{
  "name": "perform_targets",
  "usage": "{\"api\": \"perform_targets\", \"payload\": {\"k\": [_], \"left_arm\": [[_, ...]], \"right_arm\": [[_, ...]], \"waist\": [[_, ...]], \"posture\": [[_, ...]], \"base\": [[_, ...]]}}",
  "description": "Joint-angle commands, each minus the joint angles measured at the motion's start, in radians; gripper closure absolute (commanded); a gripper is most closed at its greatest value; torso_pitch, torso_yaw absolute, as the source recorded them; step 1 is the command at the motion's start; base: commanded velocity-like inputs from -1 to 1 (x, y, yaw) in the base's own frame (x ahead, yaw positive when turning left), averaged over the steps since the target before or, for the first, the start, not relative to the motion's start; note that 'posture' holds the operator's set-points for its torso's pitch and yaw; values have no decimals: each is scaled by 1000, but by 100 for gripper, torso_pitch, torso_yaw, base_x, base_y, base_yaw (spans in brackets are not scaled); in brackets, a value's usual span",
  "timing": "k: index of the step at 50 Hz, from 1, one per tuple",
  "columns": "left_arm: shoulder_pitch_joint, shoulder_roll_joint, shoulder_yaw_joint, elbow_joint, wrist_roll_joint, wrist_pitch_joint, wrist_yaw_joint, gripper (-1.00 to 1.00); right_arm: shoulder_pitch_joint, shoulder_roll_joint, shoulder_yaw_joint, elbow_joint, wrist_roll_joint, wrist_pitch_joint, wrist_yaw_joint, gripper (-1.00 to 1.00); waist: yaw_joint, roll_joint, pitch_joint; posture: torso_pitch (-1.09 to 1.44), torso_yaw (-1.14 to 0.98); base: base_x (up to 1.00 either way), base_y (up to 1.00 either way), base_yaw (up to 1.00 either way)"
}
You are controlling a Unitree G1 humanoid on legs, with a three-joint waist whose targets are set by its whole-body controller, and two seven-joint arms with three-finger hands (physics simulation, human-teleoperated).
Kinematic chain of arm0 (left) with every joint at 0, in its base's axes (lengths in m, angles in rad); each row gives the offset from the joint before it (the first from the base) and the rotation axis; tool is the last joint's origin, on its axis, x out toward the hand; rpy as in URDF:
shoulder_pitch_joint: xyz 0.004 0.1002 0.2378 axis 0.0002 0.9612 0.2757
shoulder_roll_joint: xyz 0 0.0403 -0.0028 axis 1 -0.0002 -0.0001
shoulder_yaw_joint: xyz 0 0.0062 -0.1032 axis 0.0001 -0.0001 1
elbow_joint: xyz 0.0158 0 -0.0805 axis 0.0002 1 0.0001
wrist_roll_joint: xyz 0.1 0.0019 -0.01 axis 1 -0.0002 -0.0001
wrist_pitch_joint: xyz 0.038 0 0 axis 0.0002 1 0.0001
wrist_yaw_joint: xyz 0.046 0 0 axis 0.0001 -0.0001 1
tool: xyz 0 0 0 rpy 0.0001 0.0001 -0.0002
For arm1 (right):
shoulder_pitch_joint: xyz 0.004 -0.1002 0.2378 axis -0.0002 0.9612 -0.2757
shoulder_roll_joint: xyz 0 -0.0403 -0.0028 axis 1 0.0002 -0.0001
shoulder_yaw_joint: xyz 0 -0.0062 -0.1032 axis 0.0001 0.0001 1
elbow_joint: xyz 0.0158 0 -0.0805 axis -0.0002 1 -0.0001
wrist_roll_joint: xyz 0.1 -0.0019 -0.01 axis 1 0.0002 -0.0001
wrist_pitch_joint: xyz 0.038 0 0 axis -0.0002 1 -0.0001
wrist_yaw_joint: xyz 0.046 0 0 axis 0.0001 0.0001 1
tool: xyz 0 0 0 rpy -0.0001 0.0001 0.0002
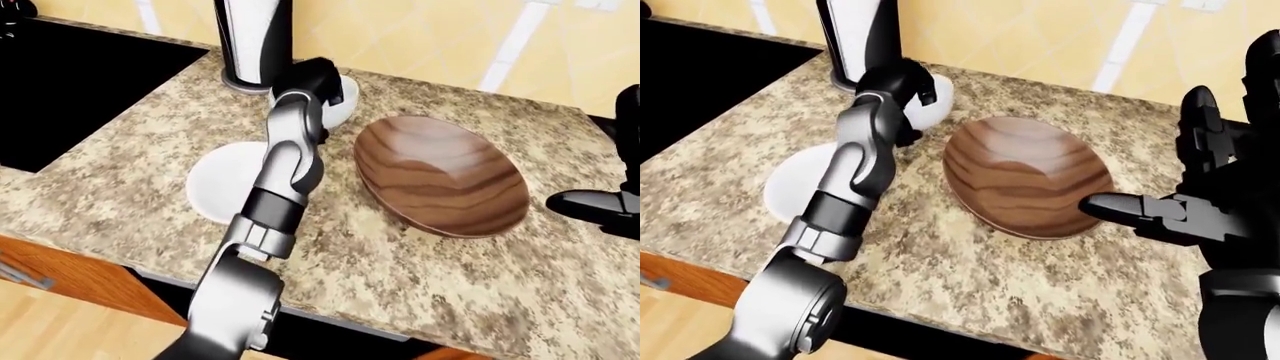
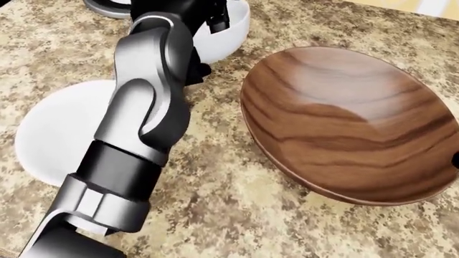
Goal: Stack the bowls from largest to smallest.
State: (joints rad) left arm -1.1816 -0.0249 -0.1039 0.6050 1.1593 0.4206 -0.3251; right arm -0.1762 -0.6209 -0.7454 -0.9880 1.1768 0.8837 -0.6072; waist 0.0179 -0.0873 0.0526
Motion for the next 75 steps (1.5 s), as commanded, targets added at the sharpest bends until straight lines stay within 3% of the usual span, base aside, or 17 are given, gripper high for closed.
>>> {"api": "perform_targets", "payload": {"k": [1, 7, 17, 27, 34, 39, 43, 48, 55, 65, 69, 75], "left_arm": [[-47, 0, 1, -95, 36, -16, -17, 100], [-56, -6, 10, -197, 69, -15, -98, 100], [-73, -39, 11, -419, 87, 14, -311, 100], [-90, -69, 2, -586, 69, 16, -472, 100], [-46, -144, -32, -686, 56, 14, -554, 100], [-18, -179, -46, -712, 46, -26, -560, 100], [8, -222, -74, -726, 63, -52, -537, 100], [76, -300, -114, -750, 168, -67, -510, 100], [164, -391, -145, -709, 292, -99, -394, 100], [346, -553, -241, -732, 439, -208, -372, 100], [410, -582, -251, -725, 469, -257, -364, 100], [427, -602, -244, -674, 491, -282, -349, 100]], "right_arm": [[-17, -26, -16, -9, 17, -28, -23, -100], [-36, -60, -3, -5, 54, -32, -67, -100], [-15, -97, -46, -1, 108, -49, -85, -100], [32, -154, -159, 18, 193, -56, -96, -100], [89, -177, -274, 40, 254, -47, -92, -100], [132, -170, -351, 57, 264, -35, -65, -100], [145, -160, -366, 56, 261, -33, -55, -100], [155, -143, -374, 56, 244, -33, -33, -100], [154, -141, -372, 57, 236, -32, -28, -100], [158, -124, -374, 63, 208, -30, 1, -100], [157, -116, -365, 61, 198, -32, 5, -100], [148, -115, -347, 60, 189, -32, 0, -100]], "waist": [[0, -4, -30], [0, -3, -25], [6, -6, -11], [11, -10, 2], [16, -18, 6], [18, -23, 8], [18, -25, 7], [18, -28, 5], [15, -32, 0], [15, -41, -6], [14, -44, -6], [13, -45, -10]], "posture": [[0, 0], [0, 0], [0, 0], [0, 0], [0, 0], [0, 0], [0, 0], [0, 0], [0, 0], [0, 0], [0, 0], [0, 0]], "base": [[0, 0, 0], [0, 0, 0], [0, 0, 0], [0, 0, 0], [0, 0, 0], [0, 0, 0], [0, 0, 0], [0, 0, 0], [0, 0, 0], [0, 0, 0], [0, 0, 0], [0, 0, 0]]}}
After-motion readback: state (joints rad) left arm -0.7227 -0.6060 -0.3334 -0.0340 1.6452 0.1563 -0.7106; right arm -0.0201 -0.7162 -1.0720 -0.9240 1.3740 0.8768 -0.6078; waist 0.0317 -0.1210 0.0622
